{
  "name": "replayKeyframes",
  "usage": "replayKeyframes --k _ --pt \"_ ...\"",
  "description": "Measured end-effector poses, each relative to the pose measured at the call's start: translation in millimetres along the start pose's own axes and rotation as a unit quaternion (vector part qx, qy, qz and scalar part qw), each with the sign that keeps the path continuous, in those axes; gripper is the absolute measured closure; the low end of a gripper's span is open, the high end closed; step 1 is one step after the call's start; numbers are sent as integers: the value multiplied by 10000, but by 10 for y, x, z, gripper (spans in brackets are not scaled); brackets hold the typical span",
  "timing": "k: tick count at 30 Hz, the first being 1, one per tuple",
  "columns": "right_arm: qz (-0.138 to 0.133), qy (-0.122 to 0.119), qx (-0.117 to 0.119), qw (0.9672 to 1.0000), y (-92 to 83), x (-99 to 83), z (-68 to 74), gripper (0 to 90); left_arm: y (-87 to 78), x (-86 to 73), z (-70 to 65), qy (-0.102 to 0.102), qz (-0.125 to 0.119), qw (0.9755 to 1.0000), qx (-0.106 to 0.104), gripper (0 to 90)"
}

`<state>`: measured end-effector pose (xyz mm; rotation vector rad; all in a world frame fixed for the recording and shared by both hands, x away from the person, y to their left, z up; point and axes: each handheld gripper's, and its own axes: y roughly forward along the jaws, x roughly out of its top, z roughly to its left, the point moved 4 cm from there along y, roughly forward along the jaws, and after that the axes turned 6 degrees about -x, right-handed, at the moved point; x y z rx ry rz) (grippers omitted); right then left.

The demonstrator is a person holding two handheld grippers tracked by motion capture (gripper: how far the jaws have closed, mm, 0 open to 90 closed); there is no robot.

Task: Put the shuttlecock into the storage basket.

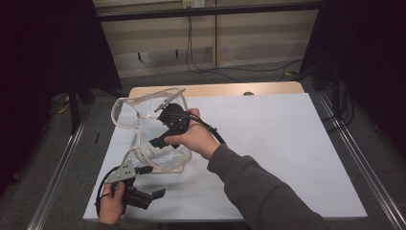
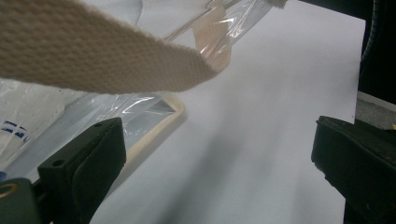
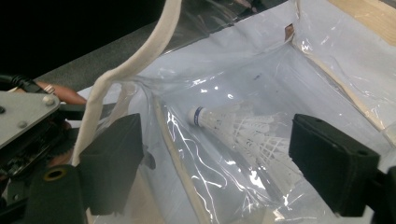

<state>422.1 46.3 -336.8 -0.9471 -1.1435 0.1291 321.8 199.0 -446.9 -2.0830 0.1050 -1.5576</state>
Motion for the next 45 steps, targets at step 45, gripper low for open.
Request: replayKeyframes --k 45 --pt "-678 139 290 9972 -778 -617 -376 81 6 -11 8 -33 15 10000 46 32"
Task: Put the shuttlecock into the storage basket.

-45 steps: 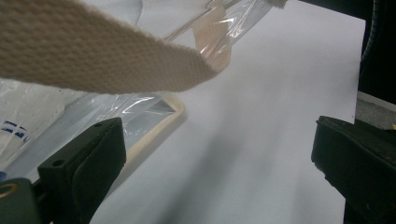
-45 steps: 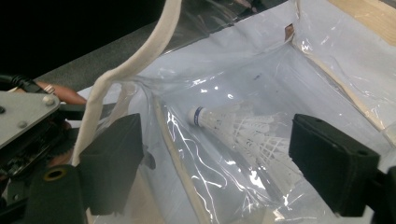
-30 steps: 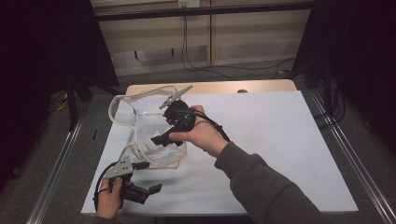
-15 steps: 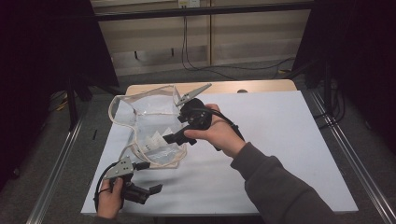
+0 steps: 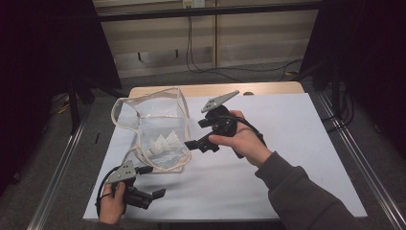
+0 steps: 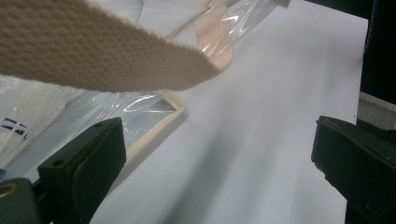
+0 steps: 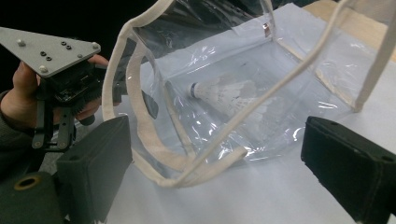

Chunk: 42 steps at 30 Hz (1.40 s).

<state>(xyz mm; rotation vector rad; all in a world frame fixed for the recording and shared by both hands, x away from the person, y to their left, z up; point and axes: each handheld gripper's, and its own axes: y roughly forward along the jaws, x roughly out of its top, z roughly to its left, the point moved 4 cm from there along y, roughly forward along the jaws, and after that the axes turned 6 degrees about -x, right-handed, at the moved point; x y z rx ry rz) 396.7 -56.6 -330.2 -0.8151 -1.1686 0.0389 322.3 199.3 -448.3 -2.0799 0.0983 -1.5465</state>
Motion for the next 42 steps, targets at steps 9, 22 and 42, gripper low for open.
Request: replayKeyframes --k 9,22,42 --pt "-60 -40 -118 9999 -170 -177 -97 71 7 4 3 -2 23 10000 -9 32" --pt "-97 -4 -242 9997 -286 -460 -225 62 -2 5 3 21 22 10000 12 32" --pt "-176 185 -375 9990 -420 -853 -373 61 4 8 -3 11 6 10000 1 32"
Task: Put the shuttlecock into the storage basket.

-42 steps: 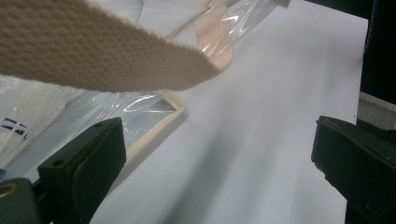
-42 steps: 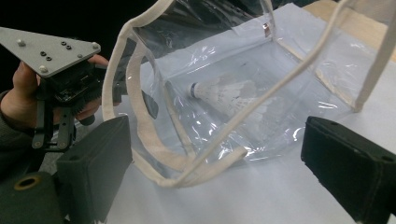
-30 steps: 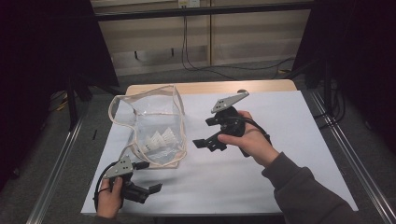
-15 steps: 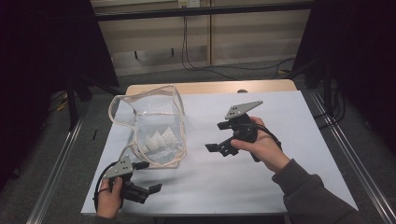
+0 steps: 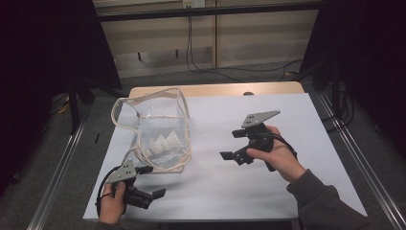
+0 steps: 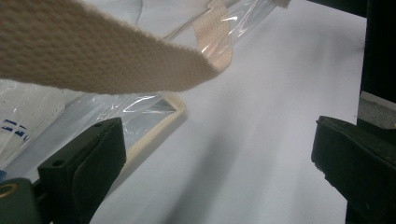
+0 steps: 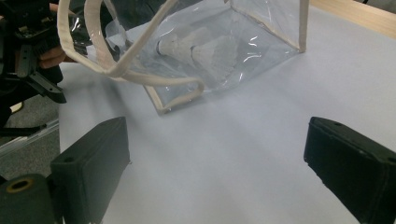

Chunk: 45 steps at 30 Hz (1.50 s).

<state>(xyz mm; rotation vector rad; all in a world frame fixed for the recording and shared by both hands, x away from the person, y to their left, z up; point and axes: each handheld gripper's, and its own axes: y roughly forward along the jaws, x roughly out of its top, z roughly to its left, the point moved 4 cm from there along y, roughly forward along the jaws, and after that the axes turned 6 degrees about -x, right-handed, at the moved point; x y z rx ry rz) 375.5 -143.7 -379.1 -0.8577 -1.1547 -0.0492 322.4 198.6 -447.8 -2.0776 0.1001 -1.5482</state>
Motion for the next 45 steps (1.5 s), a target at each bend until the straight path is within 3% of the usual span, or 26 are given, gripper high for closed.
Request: replayKeyframes --k 45 --pt "-135 256 -426 9987 -267 -674 -271 66 10 6 0 1 10 10000 -3 32"
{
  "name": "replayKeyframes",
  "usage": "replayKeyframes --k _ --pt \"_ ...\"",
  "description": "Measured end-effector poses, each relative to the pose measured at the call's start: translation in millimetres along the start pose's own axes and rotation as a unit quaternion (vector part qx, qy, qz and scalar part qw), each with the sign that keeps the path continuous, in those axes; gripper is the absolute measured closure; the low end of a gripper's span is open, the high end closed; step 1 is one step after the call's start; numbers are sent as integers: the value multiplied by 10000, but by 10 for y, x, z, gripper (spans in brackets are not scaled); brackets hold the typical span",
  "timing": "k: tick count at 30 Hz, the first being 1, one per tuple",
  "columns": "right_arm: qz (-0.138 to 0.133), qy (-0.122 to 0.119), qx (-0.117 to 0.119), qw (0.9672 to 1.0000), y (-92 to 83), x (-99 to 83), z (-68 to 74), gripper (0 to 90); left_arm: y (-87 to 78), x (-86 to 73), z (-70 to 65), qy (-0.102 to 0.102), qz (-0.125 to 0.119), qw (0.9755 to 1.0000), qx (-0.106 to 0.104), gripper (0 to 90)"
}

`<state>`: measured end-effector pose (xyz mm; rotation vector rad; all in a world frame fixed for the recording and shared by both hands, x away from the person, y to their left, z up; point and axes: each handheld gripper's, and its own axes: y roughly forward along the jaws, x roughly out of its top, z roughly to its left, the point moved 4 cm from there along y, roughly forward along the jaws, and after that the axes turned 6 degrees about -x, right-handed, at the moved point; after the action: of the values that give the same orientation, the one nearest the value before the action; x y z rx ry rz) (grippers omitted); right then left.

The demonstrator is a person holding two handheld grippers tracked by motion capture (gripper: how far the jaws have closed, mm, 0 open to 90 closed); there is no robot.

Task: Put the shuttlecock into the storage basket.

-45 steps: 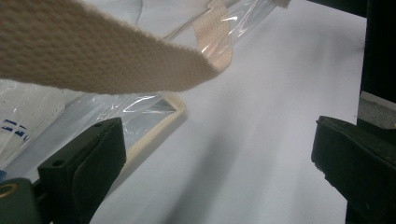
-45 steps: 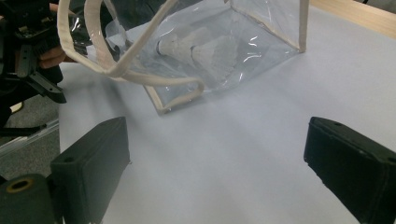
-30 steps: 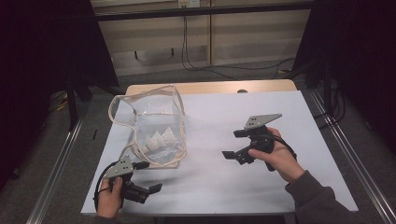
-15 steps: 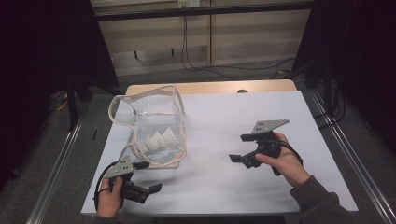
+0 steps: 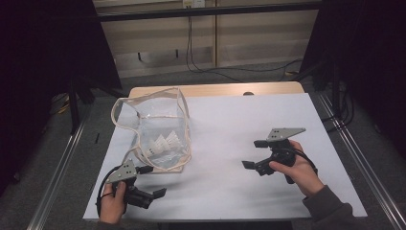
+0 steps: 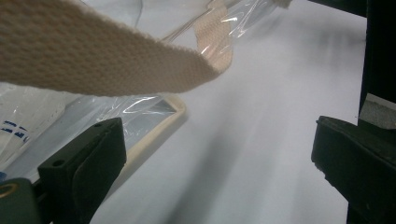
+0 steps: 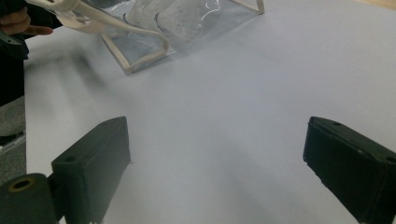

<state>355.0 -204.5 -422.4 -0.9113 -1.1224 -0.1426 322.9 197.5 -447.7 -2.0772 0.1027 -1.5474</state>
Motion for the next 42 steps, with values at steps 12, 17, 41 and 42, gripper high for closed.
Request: replayKeyframes --k 12,17,41,42 --pt "79 57 -88 9999 -43 -183 -59 68 3 0 0 4 14 10000 0 32" --pt "64 66 -114 9999 -60 -238 -68 67 3 1 0 3 14 10000 0 32" --pt "51 63 -277 9996 -172 -437 -124 69 9 -2 -1 -5 21 10000 3 32" --pt "49 78 -296 9995 -178 -443 -128 69 9 -2 -1 -5 23 10000 3 32"
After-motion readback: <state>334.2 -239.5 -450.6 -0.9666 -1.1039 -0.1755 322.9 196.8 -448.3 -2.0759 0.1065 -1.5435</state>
